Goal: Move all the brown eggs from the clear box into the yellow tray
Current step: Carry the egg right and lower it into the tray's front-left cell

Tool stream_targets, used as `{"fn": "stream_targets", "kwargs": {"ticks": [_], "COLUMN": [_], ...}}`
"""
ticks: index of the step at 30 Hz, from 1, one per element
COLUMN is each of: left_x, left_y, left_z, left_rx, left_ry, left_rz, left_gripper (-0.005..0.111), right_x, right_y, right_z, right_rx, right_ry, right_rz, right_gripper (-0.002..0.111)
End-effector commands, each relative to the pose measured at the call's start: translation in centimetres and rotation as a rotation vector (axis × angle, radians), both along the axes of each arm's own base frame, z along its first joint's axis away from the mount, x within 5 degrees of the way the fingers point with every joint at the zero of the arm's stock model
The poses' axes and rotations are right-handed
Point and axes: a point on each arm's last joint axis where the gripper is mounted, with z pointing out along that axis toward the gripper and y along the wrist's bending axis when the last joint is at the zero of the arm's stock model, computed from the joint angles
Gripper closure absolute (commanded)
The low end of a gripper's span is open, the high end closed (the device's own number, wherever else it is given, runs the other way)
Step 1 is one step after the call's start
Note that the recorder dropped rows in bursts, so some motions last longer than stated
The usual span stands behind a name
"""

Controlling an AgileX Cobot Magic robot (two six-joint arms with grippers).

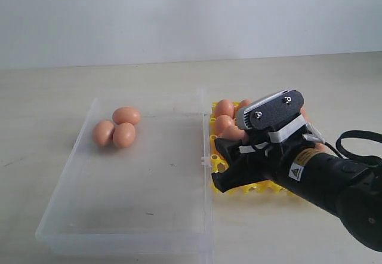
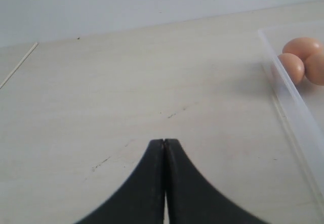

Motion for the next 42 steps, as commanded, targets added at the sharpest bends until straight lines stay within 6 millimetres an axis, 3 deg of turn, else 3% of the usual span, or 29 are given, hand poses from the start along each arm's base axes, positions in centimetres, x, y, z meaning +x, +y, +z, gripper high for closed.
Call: {"fn": "stream_targets", "kwargs": {"ticks": [1,15,42], "left_x": [0.0,0.0,0.0], "left_y": [0.0,0.0,0.0], "left_z": [0.2,0.2,0.2], "left_rx": [-0.005,-0.005,-0.005], "left_ry": [-0.016,-0.016,-0.016], "left_rz": [0.003,0.003,0.003], "left_gripper": [0.107,0.107,0.107], "right_x": [-0.5,-1.0,1.1], "right_y": [-0.5,-0.3,0.5], "right_z": [0.1,-1.0,-2.1], "right_rx": [0.027,-0.007,-0.111], "right_ry": [-0.055,-0.053,0.04], "right_rz": [0.005,0.069,0.08], "right_gripper": [0.108,0.108,0.108]}}
